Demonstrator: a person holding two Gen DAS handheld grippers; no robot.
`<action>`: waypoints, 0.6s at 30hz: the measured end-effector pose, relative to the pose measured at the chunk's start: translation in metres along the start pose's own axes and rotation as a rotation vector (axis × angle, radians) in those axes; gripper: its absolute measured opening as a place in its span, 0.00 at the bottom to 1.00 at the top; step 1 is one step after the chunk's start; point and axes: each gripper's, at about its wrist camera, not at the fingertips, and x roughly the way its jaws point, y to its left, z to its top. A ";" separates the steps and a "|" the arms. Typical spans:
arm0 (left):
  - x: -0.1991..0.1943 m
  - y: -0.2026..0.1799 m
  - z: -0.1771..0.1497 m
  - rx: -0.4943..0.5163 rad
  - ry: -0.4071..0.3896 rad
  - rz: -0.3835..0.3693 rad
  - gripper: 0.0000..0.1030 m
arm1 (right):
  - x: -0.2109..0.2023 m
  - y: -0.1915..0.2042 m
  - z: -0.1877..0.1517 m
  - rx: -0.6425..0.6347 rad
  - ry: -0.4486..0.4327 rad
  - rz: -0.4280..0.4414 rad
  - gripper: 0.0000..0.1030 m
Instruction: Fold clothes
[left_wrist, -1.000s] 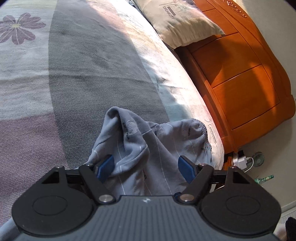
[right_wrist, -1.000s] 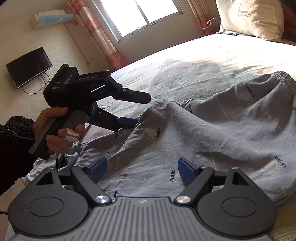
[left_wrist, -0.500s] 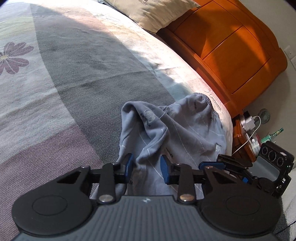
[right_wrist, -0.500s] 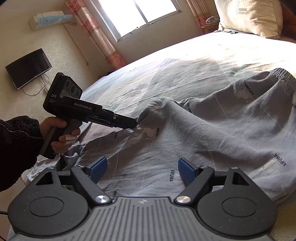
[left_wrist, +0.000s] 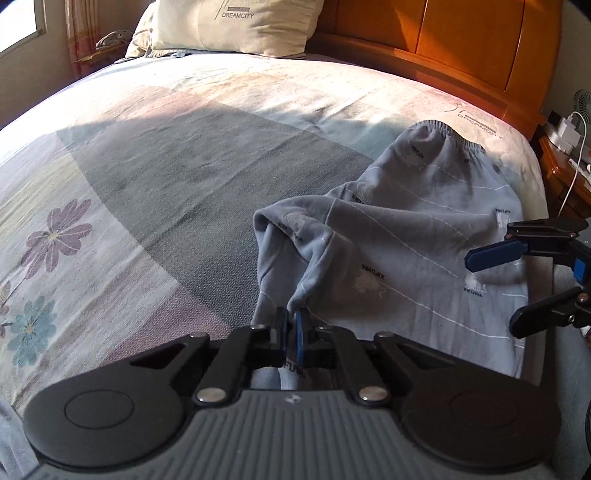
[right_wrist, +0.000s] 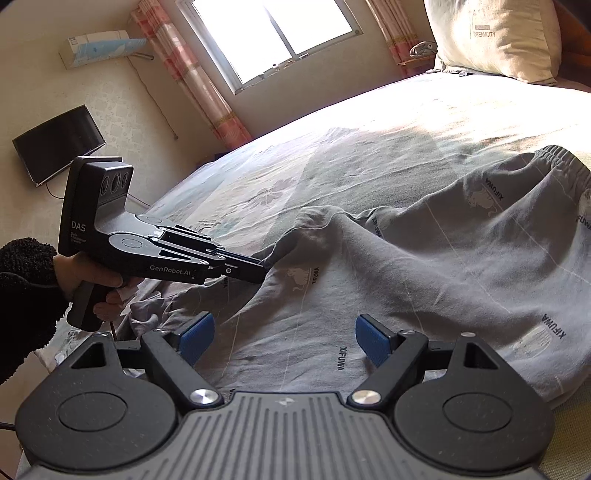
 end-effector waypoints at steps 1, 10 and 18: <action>-0.002 0.004 -0.001 -0.023 -0.003 0.015 0.03 | -0.001 0.000 0.000 0.001 -0.006 0.002 0.85; -0.002 0.008 -0.003 -0.100 0.007 0.062 0.04 | -0.006 -0.002 0.003 0.015 -0.052 0.003 0.85; -0.020 0.015 -0.011 -0.234 -0.024 0.066 0.03 | -0.007 -0.008 0.004 0.042 -0.072 -0.032 0.85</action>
